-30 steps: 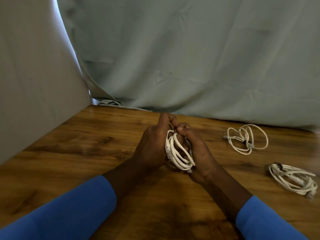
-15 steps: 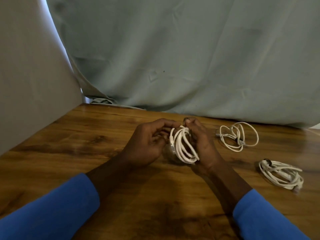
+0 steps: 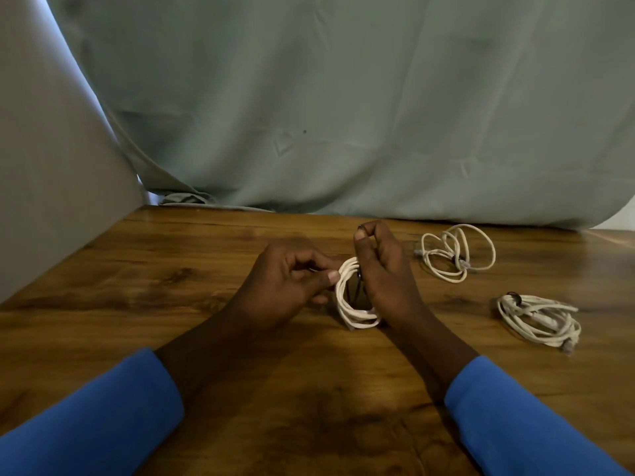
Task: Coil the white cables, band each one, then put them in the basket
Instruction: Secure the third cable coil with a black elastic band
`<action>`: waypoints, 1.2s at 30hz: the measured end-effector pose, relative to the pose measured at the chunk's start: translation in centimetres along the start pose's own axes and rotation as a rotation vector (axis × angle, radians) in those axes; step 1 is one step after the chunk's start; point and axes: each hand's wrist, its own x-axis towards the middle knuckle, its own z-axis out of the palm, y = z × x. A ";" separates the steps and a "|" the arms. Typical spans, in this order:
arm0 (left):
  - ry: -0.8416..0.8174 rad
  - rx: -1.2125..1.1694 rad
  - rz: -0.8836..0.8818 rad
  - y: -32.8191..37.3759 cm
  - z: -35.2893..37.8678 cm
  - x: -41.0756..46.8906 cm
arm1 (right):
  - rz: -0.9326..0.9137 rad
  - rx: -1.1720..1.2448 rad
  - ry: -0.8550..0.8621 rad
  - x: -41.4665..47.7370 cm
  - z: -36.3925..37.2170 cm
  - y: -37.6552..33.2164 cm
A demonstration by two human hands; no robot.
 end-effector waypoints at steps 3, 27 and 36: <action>-0.016 -0.067 -0.039 -0.1 -0.3 0.1 | -0.022 -0.021 0.002 0.0 0.0 0.0; 0.169 -0.186 -0.229 -0.2 -0.9 1.2 | -0.145 0.141 -0.181 -1.7 1.1 -4.1; 0.245 -0.139 0.012 0.4 -1.5 1.2 | 0.029 0.235 -0.232 -1.2 0.9 -3.7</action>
